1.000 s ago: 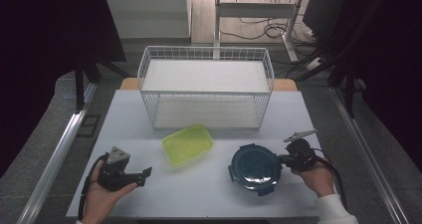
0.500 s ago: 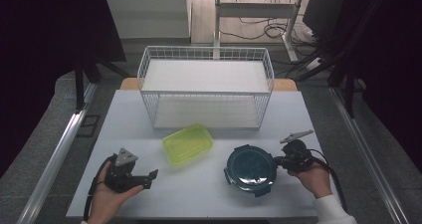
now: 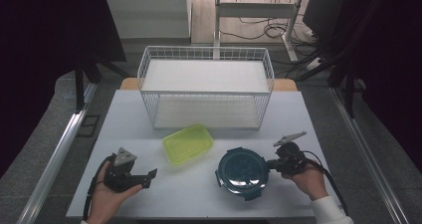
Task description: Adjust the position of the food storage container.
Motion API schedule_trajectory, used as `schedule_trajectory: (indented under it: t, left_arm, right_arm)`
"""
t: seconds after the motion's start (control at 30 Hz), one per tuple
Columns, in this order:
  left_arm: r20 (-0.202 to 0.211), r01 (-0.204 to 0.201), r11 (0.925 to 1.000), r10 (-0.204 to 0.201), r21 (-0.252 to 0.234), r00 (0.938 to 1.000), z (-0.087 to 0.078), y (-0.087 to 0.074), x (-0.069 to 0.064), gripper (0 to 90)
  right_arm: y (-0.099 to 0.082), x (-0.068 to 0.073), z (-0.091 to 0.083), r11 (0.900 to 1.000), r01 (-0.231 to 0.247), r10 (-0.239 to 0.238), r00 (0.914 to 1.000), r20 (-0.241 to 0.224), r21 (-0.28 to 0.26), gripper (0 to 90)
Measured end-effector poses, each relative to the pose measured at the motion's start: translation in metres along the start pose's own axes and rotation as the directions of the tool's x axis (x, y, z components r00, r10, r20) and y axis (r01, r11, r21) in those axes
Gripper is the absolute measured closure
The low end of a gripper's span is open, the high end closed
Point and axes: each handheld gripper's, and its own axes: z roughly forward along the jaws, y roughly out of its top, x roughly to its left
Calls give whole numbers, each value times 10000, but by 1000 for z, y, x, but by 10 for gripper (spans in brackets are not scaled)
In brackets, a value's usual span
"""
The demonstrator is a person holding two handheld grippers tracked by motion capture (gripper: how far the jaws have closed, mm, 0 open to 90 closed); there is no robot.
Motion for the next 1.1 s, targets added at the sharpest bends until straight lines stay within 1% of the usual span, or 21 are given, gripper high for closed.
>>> schedule_trajectory:
  t: [0.03,0.17,0.3,0.4,0.47,0.5,0.53,0.7,0.8,0.93,1.03,1.07,1.1]
  left_arm:
    - [-5,27,10000,-27,-2,10000,0,0,0,132]
    - [-7,-17,10000,17,5,10000,0,0,0,132]
    - [-22,34,10000,-34,-12,10000,0,0,0,132]
    - [-15,26,10000,-26,-4,10000,0,0,0,132]
    - [1,12,10000,-12,13,10000,0,0,0,132]
    - [2,0,10000,0,17,10000,1,0,-1,131]
    - [6,1,10000,-1,19,10000,1,0,-1,132]
    - [-4,8,10000,-8,7,10000,1,1,0,131]
    - [-6,5,10000,-5,7,10000,1,1,0,131]
    - [-7,-14,10000,14,21,10000,1,1,-1,131]
    - [-9,-16,10000,16,22,10000,1,1,-1,131]
    - [-9,-16,10000,16,22,10000,1,1,-1,131]
    - [-23,-14,10000,14,20,10000,1,1,-1,131]
  right_arm:
    - [1,3,1,10000,94,-94,9999,-51,15,888]
    - [2,10,3,9995,325,-324,9993,-211,25,888]
    - [4,17,5,9992,408,-407,9987,-308,48,888]
    - [5,21,7,9989,472,-471,9976,-500,12,888]
    - [5,22,7,9986,523,-522,9973,-522,18,888]
    - [7,27,8,9979,647,-643,9969,-445,58,888]
    - [7,28,9,9977,681,-677,9967,-443,62,888]
    - [10,36,12,9966,825,-819,9950,-576,74,888]
    - [10,39,13,9964,850,-844,9931,-810,42,888]
    - [11,46,15,9944,1056,-1050,9910,-832,28,888]
    - [13,50,17,9932,1168,-1159,9875,-1065,19,888]
    - [13,50,17,9932,1168,-1159,9875,-1065,19,888]
    - [13,53,18,9925,1226,-1215,9852,-1212,12,888]
